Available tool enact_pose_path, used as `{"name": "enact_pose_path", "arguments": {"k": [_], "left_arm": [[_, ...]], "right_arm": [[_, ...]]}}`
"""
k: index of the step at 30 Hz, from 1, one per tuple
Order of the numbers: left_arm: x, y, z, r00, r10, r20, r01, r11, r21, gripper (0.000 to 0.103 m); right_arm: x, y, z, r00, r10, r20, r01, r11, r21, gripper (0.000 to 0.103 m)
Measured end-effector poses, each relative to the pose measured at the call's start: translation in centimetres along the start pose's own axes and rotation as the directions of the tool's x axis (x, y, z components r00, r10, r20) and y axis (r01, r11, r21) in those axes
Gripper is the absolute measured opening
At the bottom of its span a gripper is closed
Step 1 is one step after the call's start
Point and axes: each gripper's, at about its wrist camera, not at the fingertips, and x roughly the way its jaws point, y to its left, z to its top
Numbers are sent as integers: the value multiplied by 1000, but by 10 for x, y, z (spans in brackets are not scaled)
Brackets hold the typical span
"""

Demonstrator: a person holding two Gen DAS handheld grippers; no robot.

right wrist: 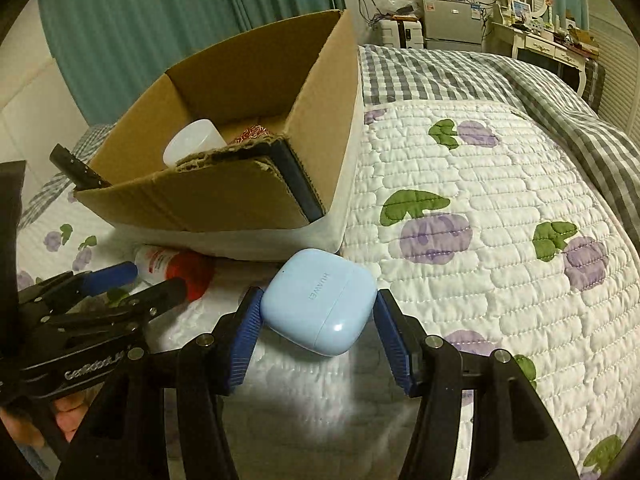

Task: Organize rigid objects
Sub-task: 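Grasp the light blue earbud case with the right tool while the left tool grasps the white-red spray bottle, then lower the spray bottle into the box with the left tool while the right tool drops the earbud case in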

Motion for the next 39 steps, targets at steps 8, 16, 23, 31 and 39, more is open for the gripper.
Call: {"name": "enact_pose_path", "arguments": {"k": [8, 16, 23, 31, 39], "left_arm": [[23, 2, 15, 999, 13, -43, -13, 1000, -2, 80], [14, 4, 13, 1000, 11, 9, -11, 1000, 6, 78], [-5, -3, 2, 1000, -11, 25, 10, 999, 41, 77], [-60, -3, -1, 997, -7, 82, 3, 999, 45, 77], [-131, 4, 28, 975, -12, 223, -7, 996, 86, 77]], "right_arm": [[2, -6, -1, 1000, 22, -4, -22, 999, 23, 56], [1, -4, -1, 1000, 21, 0, -21, 1000, 15, 56], [-12, 7, 2, 1000, -11, 22, 11, 1000, -28, 56], [-50, 16, 16, 996, -17, 82, 21, 998, -51, 56], [-108, 42, 65, 978, -15, 207, 40, 992, -120, 55]]}}
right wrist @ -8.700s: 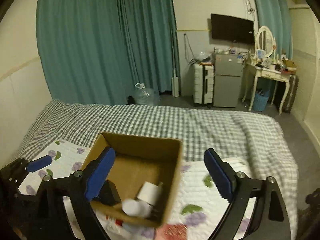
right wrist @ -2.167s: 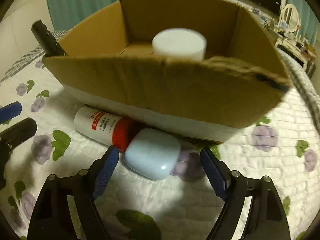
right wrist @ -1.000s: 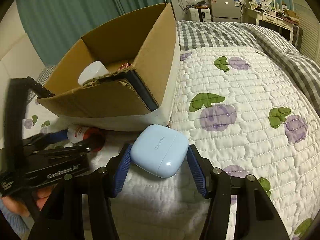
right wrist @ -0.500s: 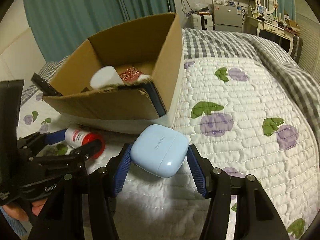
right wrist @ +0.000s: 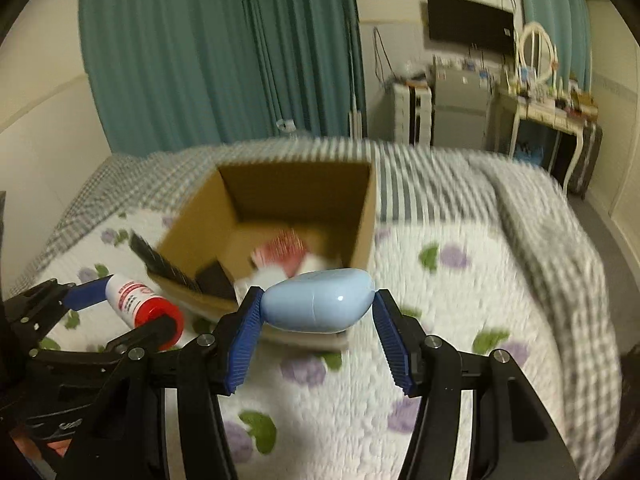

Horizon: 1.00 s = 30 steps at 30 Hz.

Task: Organize rigid objects
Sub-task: 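Lower the spray bottle into the box with the left tool while the right tool drops the earbud case in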

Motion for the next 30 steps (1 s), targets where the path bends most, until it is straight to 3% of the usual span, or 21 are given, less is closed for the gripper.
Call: {"name": "enact_pose_path", "arguments": {"k": [5, 13, 20, 25, 30], "left_arm": [[-15, 10, 34, 998, 26, 53, -26, 1000, 8, 77], [43, 20, 78, 999, 45, 26, -45, 999, -8, 77], [104, 11, 92, 998, 54, -11, -53, 998, 16, 78], [120, 1, 90, 998, 41, -47, -40, 999, 37, 79], [124, 6, 90, 996, 43, -78, -44, 999, -11, 79]], "right_arm": [[-14, 12, 44, 997, 21, 79, -18, 999, -40, 55], [12, 5, 82, 993, 30, 113, -22, 998, -67, 55], [56, -17, 78, 995, 33, 94, -30, 999, -40, 55], [72, -29, 66, 997, 37, 71, -35, 999, -29, 55], [77, -34, 56, 998, 24, 50, -23, 999, -27, 55]]}}
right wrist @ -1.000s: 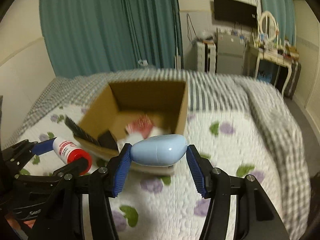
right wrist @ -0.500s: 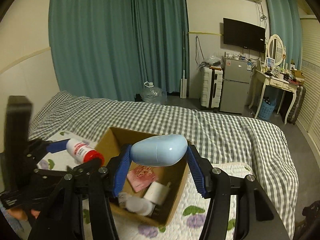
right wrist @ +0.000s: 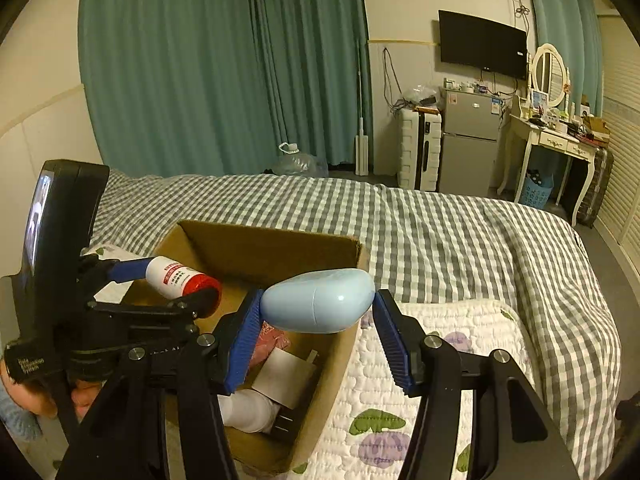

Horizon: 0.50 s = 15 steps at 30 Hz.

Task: Organize rigid objects
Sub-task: 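Lower the spray bottle into the box with the left tool while the right tool drops the earbud case in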

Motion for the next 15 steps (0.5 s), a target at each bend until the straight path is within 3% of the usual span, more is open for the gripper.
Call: {"name": "enact_pose_path", "arguments": {"k": [7, 12, 15], "left_arm": [[-14, 5, 4, 1000, 13, -9, -13, 1000, -7, 79], [-30, 5, 8, 998, 19, 54, -20, 999, 26, 79], [-29, 10, 10, 999, 24, 46, -25, 999, 26, 80]], "right_arm": [[-8, 2, 1, 1000, -15, -3, 15, 1000, 1, 55], [-10, 7, 6, 1000, -10, 3, 10, 1000, -4, 55], [-6, 10, 9, 1000, 0, -3, 0, 1000, -5, 55]]}}
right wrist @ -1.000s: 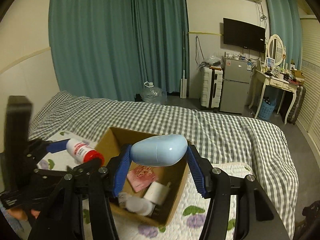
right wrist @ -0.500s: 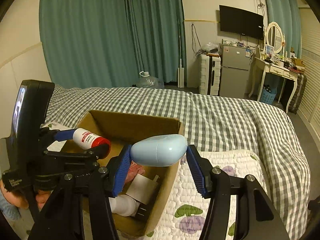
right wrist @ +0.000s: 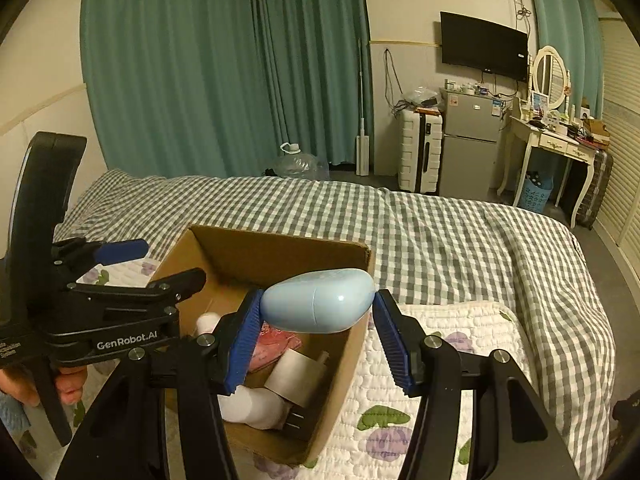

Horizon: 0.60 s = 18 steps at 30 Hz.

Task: Organize rigid objects
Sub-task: 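Lower the spray bottle into the box with the left tool while the right tool drops the earbud case in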

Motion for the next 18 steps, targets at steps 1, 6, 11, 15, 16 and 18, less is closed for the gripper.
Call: {"name": "enact_pose_path", "arguments": {"k": [1, 6, 11, 15, 16, 18], "left_arm": [[0, 1, -1, 1000, 1, 3, -1, 1000, 0, 80], [4, 15, -1, 1000, 7, 9, -7, 1000, -15, 80], [6, 27, -4, 1000, 11, 14, -11, 999, -46, 80], [-2, 32, -5, 999, 7, 37, -5, 998, -58, 80], [-7, 32, -5, 999, 5, 46, -2, 998, -64, 80], [-21, 32, -5, 998, -8, 64, 13, 997, -80, 80]], "right_arm": [[3, 1, 2, 1000, 4, -3, -4, 1000, -1, 55], [30, 8, 14, 1000, 8, -16, -8, 1000, -23, 55], [68, 11, 23, 999, 6, -51, -8, 1000, -24, 57], [70, 15, 23, 999, -29, -44, 28, 999, -29, 86], [65, 15, 22, 998, -48, -31, 47, 999, -29, 86], [52, 13, 22, 997, -69, -28, 69, 997, -24, 88]]}}
